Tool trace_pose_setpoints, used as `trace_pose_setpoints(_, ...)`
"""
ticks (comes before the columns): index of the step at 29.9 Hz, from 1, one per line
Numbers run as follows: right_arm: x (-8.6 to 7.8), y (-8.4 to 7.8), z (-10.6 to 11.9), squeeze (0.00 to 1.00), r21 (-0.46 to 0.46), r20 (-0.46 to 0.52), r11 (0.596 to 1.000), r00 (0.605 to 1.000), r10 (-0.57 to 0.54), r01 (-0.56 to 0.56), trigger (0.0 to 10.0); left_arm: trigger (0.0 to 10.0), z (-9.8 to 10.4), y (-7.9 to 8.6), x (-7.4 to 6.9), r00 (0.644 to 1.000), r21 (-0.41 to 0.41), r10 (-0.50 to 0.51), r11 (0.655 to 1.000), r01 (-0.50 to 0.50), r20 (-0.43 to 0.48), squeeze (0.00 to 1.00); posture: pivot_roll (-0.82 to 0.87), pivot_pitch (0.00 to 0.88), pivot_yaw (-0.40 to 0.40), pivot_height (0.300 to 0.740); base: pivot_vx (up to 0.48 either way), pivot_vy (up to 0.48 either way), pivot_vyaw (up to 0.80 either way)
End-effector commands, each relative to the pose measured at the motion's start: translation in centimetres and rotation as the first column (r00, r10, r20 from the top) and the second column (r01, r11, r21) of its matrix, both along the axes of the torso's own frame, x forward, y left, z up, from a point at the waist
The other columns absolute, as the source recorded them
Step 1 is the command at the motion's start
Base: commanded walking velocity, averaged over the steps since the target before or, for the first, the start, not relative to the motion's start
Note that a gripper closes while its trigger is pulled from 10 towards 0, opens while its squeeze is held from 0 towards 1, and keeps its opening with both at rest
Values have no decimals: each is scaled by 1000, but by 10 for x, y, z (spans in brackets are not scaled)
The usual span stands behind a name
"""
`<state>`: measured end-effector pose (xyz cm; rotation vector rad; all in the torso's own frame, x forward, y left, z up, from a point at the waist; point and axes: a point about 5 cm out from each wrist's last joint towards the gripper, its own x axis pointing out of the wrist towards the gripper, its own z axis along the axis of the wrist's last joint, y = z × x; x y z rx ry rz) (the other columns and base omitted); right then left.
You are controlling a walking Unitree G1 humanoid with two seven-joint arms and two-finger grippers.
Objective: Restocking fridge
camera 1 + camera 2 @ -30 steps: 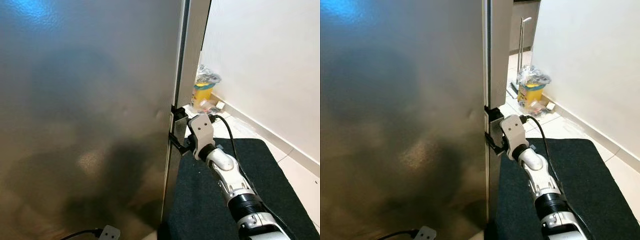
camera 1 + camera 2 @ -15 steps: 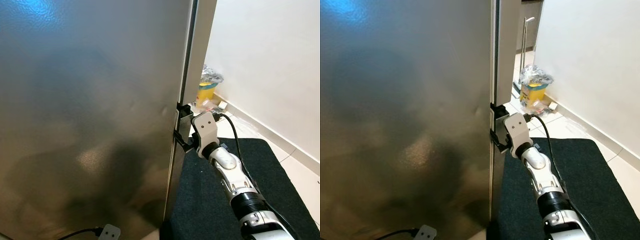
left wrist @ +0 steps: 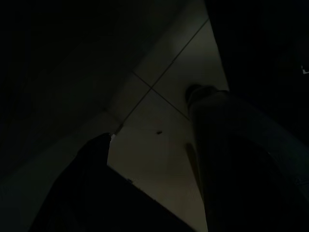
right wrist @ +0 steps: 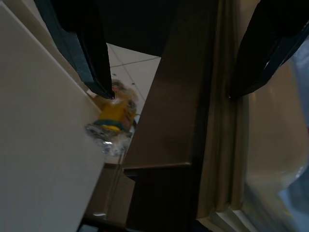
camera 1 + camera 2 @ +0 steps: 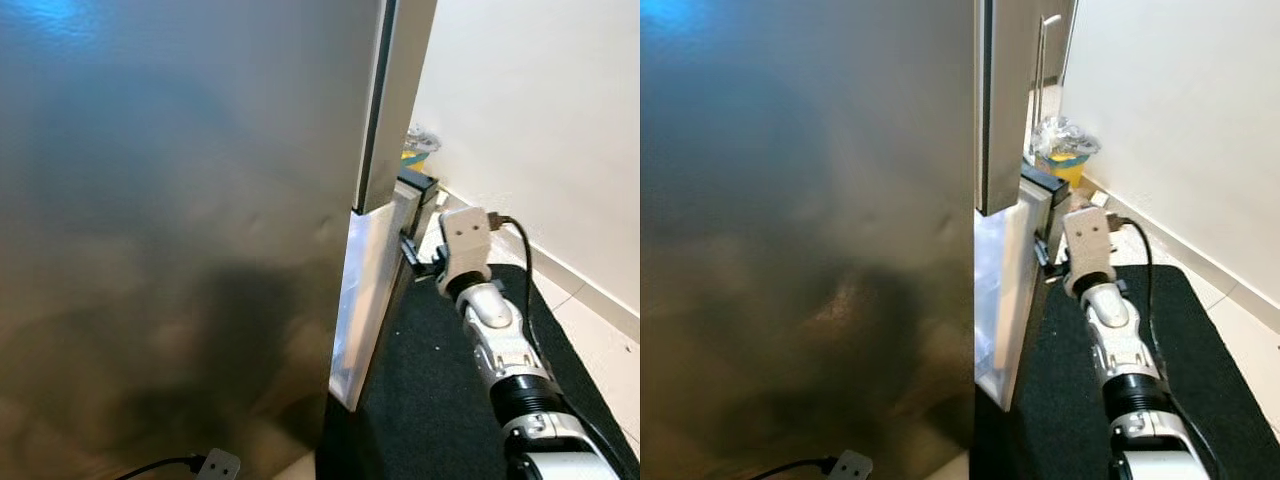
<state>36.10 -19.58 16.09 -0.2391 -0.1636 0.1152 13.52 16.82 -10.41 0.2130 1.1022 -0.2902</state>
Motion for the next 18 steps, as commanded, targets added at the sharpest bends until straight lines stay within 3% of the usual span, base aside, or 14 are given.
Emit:
trace_pose_setpoints(1,2,11,1,0,-1,1,999,999,41,-41,10000,10000,-12,4,-40,987,17,-1,1000,4,-159,0,-43,72,10,740,0,0,0)
trace_pose_setpoints(7,2,-4,-6,0,-30,-30,999,999,-29,28,10000,10000,-12,4,-40,987,18,-1,1000,4,-159,0,-43,73,9,740,0,0,0)
trace_pose_setpoints(11,-2,-26,-20,0,-75,-88,988,986,-144,137,10000,10000,-12,4,-40,987,18,-2,1000,5,-160,0,-43,73,9,740,0,0,0)
trace_pose_setpoints(13,-2,-29,-22,0,-82,-97,985,983,-159,152,10000,10000,-12,4,-40,987,18,-2,1000,5,-161,0,-43,73,9,740,0,0,0)
trace_pose_setpoints(17,-8,-38,-38,0,-97,-152,979,970,-190,177,10000,10000,-12,3,-40,987,18,-2,1000,5,-161,0,-43,71,6,740,0,0,0)
trace_pose_setpoints(18,-14,-43,-51,0,-109,-197,975,958,-210,192,10000,10000,-12,3,-40,987,18,-2,1000,5,-161,0,-43,71,6,740,0,0,0)
